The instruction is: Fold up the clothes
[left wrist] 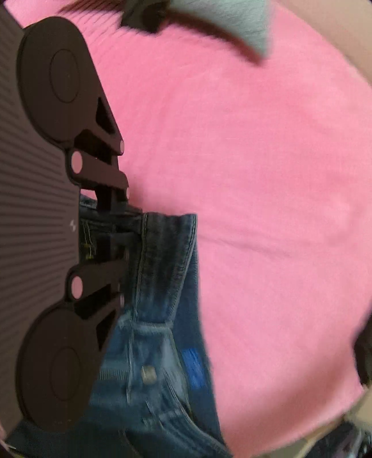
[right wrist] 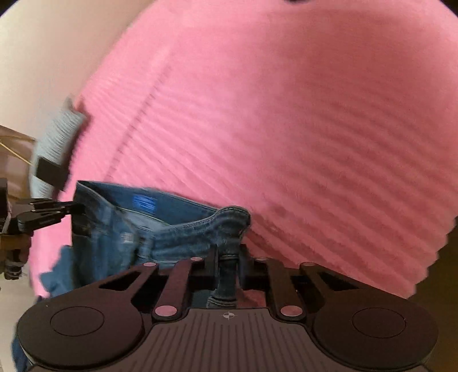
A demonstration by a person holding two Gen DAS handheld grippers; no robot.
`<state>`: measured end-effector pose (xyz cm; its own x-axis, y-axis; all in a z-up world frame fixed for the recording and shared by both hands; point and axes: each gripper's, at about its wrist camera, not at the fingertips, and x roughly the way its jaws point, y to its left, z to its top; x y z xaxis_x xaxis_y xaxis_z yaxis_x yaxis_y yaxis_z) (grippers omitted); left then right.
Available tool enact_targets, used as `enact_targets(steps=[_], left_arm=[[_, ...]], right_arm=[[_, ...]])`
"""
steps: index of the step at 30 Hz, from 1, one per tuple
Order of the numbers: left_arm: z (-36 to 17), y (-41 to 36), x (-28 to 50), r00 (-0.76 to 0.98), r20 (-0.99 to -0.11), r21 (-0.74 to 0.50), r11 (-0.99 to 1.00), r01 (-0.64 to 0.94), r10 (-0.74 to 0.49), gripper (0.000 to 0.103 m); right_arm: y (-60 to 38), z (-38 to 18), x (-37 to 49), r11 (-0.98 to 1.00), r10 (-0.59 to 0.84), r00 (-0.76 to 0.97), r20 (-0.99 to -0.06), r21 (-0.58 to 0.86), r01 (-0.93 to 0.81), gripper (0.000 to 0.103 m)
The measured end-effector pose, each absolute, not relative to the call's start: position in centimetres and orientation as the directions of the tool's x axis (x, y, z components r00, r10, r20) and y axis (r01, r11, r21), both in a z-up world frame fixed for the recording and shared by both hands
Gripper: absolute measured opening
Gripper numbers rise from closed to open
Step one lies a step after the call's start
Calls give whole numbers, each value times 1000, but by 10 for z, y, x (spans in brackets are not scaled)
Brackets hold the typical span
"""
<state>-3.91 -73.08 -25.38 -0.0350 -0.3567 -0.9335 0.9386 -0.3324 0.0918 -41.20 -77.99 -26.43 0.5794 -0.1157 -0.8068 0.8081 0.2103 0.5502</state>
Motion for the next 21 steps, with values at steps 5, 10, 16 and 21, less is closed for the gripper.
enact_targets(steps=[5,10,16,21], left_arm=[[-163,-790,-106,-129,-827,125,-402,907,-547,6],[-154,-890,-176,-191,-769,113,-423,899,-610,16],[-210,-918,-229,-155,-826,99,-411,906,-542,46],[-258,-861,-232,-181,-892,9,-415,910,-415,48]], right_arm=[[-792,-188,-475,193,-302,569,-765,535,822,10],[-833,-146,-544,150,-553,433,-711,427,892,10],[-882,-197,-571,92,-537,287,-794,283,955,65],[-878,-220,-568,164,-462,346,-817,304,938,65]])
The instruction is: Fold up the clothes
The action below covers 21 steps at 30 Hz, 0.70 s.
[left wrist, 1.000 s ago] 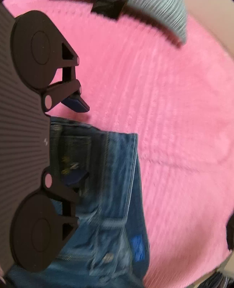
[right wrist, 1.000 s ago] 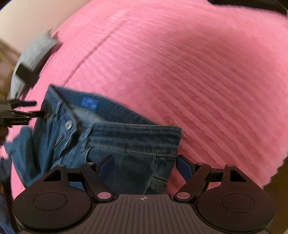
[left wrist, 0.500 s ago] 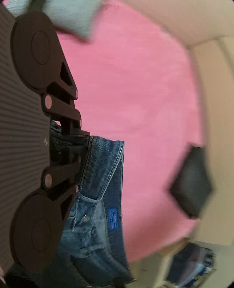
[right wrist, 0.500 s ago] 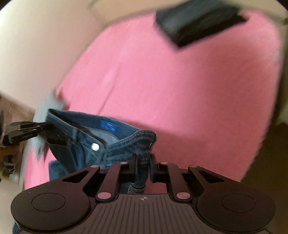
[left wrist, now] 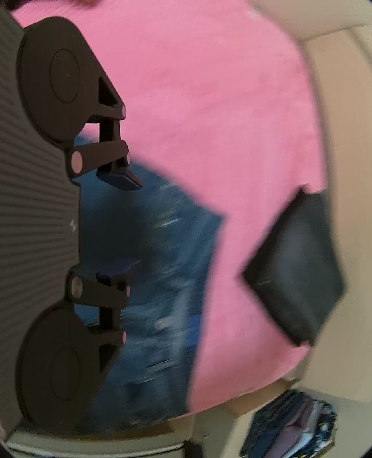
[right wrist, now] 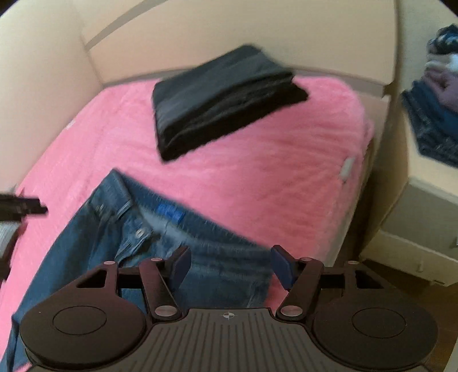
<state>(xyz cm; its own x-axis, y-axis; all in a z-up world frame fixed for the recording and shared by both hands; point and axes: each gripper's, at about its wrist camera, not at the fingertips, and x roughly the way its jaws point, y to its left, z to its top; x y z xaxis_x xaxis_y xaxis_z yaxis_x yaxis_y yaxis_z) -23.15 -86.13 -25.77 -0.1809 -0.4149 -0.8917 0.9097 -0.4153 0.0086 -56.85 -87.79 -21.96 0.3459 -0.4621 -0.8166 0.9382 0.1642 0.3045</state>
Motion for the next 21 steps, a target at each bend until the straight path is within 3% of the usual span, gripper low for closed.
enact_targets(steps=[5,9,14,18,19,21], left_arm=[[-297,-808,-262,-280,-908,-97,-493,864,-311,48],[-318,-805,-296,-352,-887,-142,-548,825,-300,48],[-342,-814,-318,-365,-890,-142,-595,791,-273,49],[-346,-816,-317,-368,-891,-157,-580,799,-266,51],[-347,-816,-317,-372,-889,-163,-576,801,-267,51],[-346,-816,-319,-378,-886,-163,-582,797,-269,51]], right_arm=[[-890,-244,-516,493,-328,465,-823,271,827,65],[-921,-269,-470,699,-223,489,-843,211,684,65],[-957,-313,-436,805,-53,366,-929,177,566,65],[-967,-317,-433,795,14,347,-938,221,564,64],[-968,-315,-434,783,27,350,-937,237,575,50],[-970,-309,-439,760,43,371,-928,271,591,38]])
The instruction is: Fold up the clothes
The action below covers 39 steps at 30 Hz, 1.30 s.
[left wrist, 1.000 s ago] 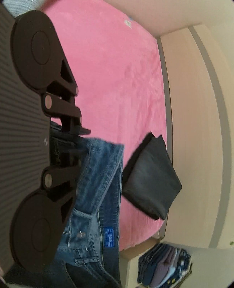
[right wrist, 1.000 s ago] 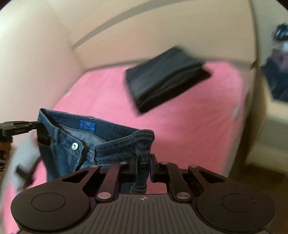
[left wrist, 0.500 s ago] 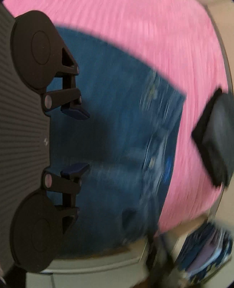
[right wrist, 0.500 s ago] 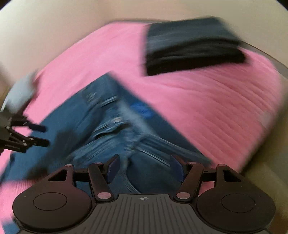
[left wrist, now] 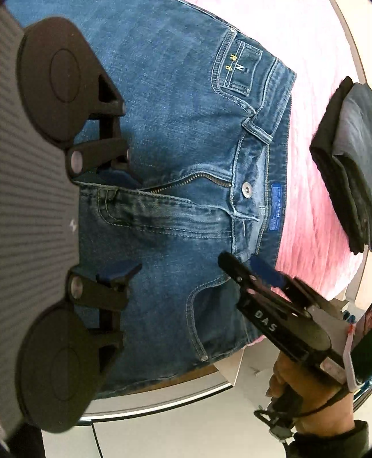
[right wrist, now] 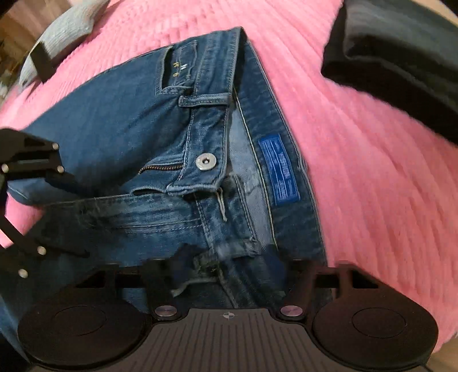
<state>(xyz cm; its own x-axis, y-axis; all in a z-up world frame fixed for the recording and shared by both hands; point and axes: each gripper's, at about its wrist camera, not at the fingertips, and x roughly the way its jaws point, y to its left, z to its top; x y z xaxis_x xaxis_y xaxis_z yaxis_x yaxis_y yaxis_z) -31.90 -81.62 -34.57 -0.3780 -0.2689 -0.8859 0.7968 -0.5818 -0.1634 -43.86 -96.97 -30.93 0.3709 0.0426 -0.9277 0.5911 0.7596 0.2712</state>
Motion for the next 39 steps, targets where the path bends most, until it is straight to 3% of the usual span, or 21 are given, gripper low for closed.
enact_targets(steps=[2,3,9,16,17,18,19,20,29,30,31,33,34,35,39], left_arm=[[-344,-819,-320,-381,-885,-161,-591,791,-269,51],[-342,-819,-320,-388,-880,-161,-597,786,-274,51],[-342,-826,-335,-421,-873,-173,-650,740,-246,51],[-356,-829,-349,-402,-881,-160,-641,751,-251,52],[-354,-828,-348,-403,-878,-158,-639,753,-259,52],[-352,-829,-346,-405,-874,-162,-625,764,-268,52],[-351,-830,-344,-406,-871,-167,-609,775,-277,52],[-350,-832,-342,-404,-869,-168,-597,785,-287,52],[-360,-850,-337,-383,-909,-213,-607,766,-166,51],[-359,-850,-338,-390,-907,-222,-607,763,-158,48],[-357,-849,-337,-405,-901,-234,-612,756,-156,44],[-351,-844,-337,-421,-892,-233,-629,742,-167,42],[-348,-841,-336,-428,-886,-228,-640,734,-176,39],[-344,-836,-336,-432,-882,-215,-654,725,-188,36],[-330,-810,-333,-440,-860,-138,-713,688,-259,32]], right_arm=[[-969,-300,-447,743,43,413,-910,306,596,17],[-966,-291,-451,747,30,430,-903,306,590,0],[-931,-245,-470,799,-46,461,-886,244,549,0],[-950,-269,-470,774,-55,466,-883,257,578,0],[-953,-271,-468,777,-54,469,-881,258,575,6],[-956,-272,-466,780,-54,473,-880,259,570,32],[-957,-272,-466,782,-57,481,-875,260,567,66],[-959,-273,-465,783,-57,493,-868,268,561,72],[-991,-308,-456,684,117,486,-866,425,592,71],[-995,-311,-458,660,143,487,-862,450,602,67],[-998,-315,-459,634,168,488,-856,473,611,46],[-993,-308,-465,649,162,489,-857,465,602,36],[-990,-301,-469,659,146,496,-856,458,597,26],[-986,-293,-474,668,128,507,-853,452,592,9],[-962,-251,-491,725,50,547,-835,407,556,6]])
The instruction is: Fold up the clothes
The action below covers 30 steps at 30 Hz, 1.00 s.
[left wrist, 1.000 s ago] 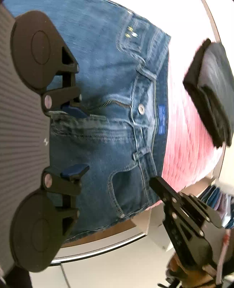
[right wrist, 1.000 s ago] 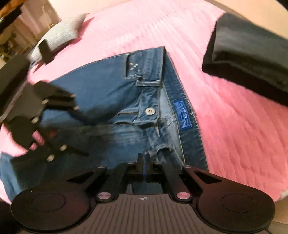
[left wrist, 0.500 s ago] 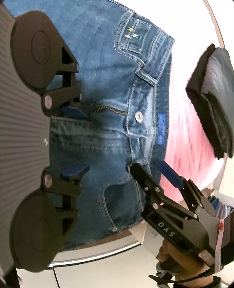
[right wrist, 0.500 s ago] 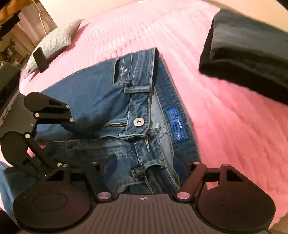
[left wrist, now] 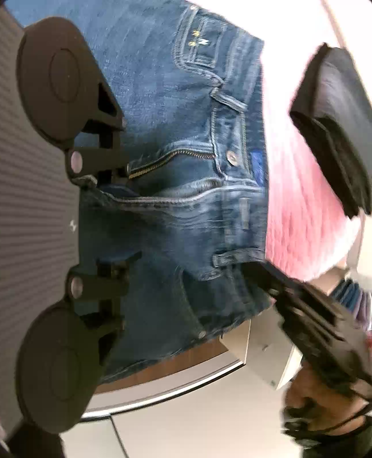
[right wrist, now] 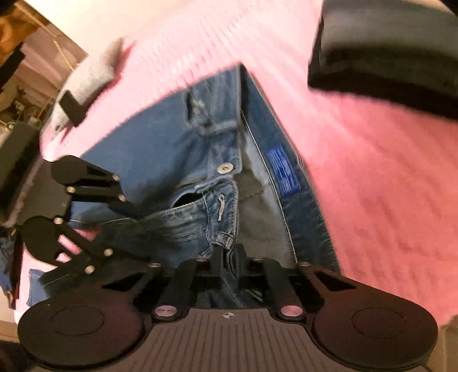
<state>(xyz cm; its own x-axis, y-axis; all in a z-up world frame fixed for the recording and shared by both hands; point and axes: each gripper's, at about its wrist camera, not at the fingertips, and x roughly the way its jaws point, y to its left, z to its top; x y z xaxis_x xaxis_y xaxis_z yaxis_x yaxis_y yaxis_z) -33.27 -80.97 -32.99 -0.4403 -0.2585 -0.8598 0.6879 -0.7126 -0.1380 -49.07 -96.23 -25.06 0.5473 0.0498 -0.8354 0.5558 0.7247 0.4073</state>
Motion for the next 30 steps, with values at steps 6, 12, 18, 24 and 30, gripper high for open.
enact_targets(steps=[6,12,18,24,30], left_arm=[[-327,-802,-315,-388,-828,-109,-562,820,-405,23],[-348,-833,-310,-286,-887,-129,-400,907,-363,34],[-344,-816,-307,-281,-886,-112,-418,901,-369,40],[-349,-784,-298,-263,-895,-105,-405,909,-359,42],[-346,-778,-298,-250,-893,-100,-376,921,-374,42]], right_arm=[[-936,-219,-479,816,-8,579,-815,329,475,6],[-979,-280,-432,782,-72,495,-866,259,566,7],[-996,-306,-438,727,-59,439,-896,263,634,29],[-997,-313,-424,749,-45,457,-888,272,604,29],[-993,-323,-412,800,-50,408,-912,208,563,29]])
